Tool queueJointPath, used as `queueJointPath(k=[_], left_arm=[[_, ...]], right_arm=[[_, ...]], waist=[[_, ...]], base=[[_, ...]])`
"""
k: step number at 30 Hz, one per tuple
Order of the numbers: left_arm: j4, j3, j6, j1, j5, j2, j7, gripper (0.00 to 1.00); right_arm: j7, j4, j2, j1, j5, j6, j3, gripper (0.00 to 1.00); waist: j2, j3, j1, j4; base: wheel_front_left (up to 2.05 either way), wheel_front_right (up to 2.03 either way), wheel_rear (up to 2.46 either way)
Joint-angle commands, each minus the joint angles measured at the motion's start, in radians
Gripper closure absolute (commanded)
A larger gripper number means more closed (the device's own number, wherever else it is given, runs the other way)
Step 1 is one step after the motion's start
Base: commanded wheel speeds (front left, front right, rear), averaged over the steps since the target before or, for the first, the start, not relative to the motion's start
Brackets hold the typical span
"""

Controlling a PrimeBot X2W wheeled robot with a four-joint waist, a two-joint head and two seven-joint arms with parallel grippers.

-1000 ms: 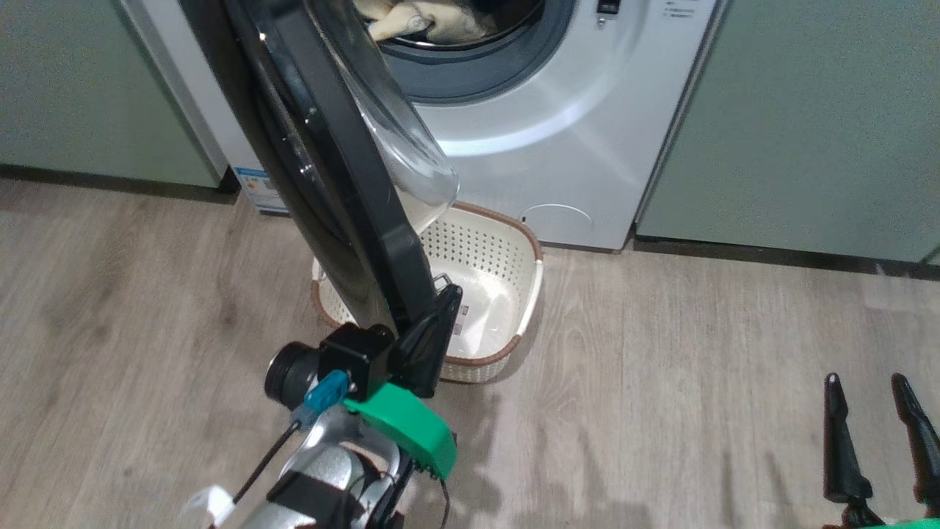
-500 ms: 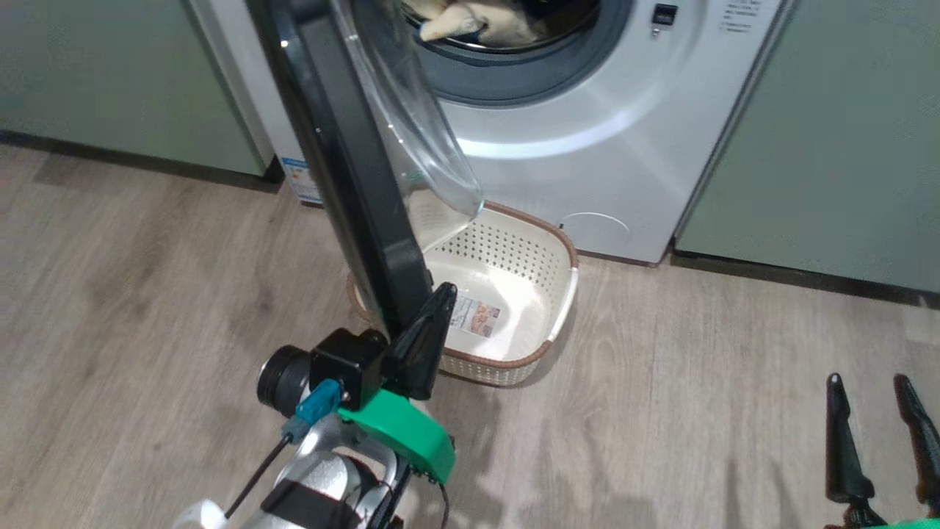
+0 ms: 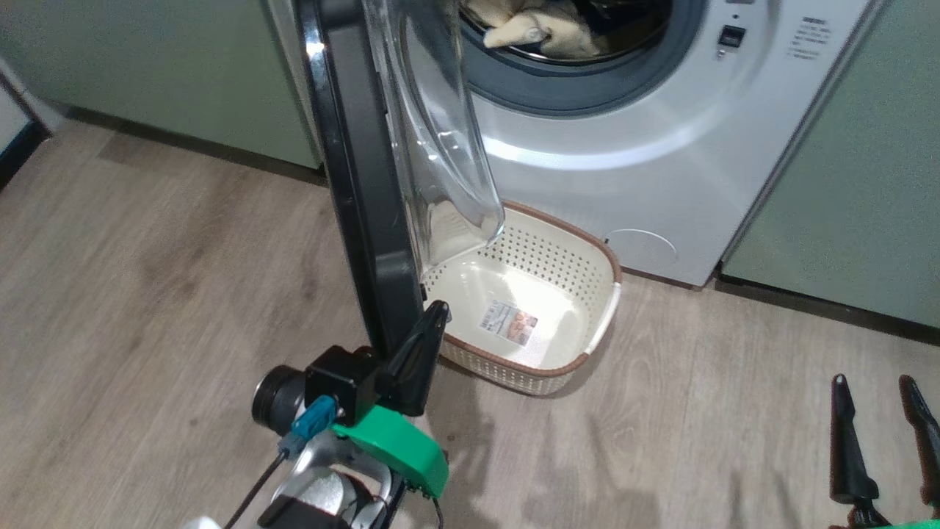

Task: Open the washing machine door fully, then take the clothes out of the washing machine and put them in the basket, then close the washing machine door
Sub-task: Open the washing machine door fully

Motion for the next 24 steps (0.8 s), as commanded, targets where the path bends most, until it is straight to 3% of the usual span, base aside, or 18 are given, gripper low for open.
queueJointPath(k=[1,14,24], left_arm=[[-0.024,0.057,0.017,-0.021,-0.010,0.020,-0.010,1.00],[-0.028,0.108,0.046,0.007,-0.029,0.040,-0.044,1.00],[0.000,0.184,0.071,0.006,-0.044,0.085,-0.070,1.00]], right_arm=[[-0.006,-0.033,-0.029,-0.017,-0.009,0.001,0.013,0.00],[-0.006,-0.037,-0.034,-0.019,-0.013,0.001,0.008,0.00],[-0.006,-0.036,-0.042,-0.022,-0.012,0.001,0.013,0.00]], waist=[[-0.0001,-0.003,0.0000,0.020],[-0.0001,0.002,0.0000,0.113],[-0.0001,0.008,0.0000,0.125]], base=[[0.00,0.00,0.00],[0.00,0.00,0.00],[0.00,0.00,0.00]])
